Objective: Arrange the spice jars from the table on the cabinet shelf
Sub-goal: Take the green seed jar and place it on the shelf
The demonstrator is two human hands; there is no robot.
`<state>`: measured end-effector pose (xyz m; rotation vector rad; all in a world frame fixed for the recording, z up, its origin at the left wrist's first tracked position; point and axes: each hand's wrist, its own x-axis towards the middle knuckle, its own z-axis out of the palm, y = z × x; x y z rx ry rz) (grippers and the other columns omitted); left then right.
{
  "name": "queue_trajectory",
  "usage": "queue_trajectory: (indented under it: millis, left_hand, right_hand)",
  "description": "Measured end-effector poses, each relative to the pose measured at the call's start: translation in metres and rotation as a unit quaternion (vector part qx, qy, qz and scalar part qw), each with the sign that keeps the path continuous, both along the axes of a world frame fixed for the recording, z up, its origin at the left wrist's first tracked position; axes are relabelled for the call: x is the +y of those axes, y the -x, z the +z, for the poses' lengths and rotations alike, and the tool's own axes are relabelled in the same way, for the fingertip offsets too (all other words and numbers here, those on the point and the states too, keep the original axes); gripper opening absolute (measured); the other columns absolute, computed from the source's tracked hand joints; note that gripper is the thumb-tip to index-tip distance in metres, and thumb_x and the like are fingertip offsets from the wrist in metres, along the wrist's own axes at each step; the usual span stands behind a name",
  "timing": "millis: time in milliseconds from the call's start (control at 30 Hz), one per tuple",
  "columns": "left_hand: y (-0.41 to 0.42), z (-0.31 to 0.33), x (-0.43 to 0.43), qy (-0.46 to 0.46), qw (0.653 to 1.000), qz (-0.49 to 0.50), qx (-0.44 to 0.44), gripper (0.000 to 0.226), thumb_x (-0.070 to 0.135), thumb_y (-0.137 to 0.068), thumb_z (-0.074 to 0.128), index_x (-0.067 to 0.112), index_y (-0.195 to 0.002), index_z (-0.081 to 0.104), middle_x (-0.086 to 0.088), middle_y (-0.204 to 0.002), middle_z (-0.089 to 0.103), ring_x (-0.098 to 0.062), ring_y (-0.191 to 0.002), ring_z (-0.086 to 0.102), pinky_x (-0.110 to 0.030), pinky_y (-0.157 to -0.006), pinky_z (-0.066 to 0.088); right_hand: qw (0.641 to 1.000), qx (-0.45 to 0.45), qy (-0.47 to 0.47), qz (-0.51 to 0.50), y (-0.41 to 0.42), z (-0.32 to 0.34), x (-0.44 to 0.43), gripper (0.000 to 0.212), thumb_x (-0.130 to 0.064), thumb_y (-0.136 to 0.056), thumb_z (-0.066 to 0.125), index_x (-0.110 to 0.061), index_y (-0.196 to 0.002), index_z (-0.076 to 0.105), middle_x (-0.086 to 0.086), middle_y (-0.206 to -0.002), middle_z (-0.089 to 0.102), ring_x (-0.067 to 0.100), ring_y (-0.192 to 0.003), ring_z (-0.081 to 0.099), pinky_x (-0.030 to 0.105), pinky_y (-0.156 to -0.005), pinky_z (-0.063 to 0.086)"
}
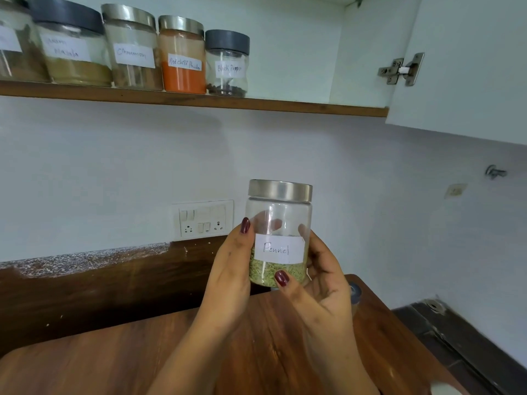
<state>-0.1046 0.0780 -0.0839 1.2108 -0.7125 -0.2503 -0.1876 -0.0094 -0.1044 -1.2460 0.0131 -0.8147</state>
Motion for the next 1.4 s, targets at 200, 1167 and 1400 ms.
queue_trajectory:
  millis: [200,1167,1400]
  left_hand:
    - [0.003,0.005,-0.018,-0.018,0.999,0.027,-0.003,0.051,0.061,-0.092,0.039,0.029,-0.121,0.067,0.003,-0.117,0.073,-0.013,-0.111,0.068,-0.046,-0.1,0.051]
    - [-0.013,0.062,-0.096,-0.036,0.984,0.135,-0.115,0.05,0.068,-0.092,0.031,0.043,-0.12,0.064,0.006,-0.121,0.068,-0.009,-0.11,0.066,-0.034,-0.093,0.055]
    - [-0.014,0.093,-0.097,0.047,0.962,0.204,-0.174,0.044,0.049,-0.091,0.053,0.032,-0.131,0.06,0.009,-0.117,0.07,-0.008,-0.108,0.066,-0.023,-0.08,0.058]
  right_hand:
    - [1.0,0.004,-0.002,0.008,0.0,0.005,-0.02,0.097,-0.044,-0.049,0.092,-0.018,-0.133,0.052,-0.001,-0.118,0.069,0.018,-0.11,0.067,0.026,-0.081,0.057]
    - [0.995,-0.045,0.062,0.063,-0.028,0.057,-0.12,0.086,-0.039,-0.05,0.09,-0.024,-0.127,0.056,-0.007,-0.121,0.068,0.014,-0.111,0.066,0.024,-0.08,0.057]
    - [0.989,-0.07,0.117,0.055,-0.04,0.087,-0.139,0.075,-0.025,-0.063,0.089,-0.02,-0.13,0.056,-0.005,-0.12,0.068,0.016,-0.107,0.068,0.031,-0.081,0.059]
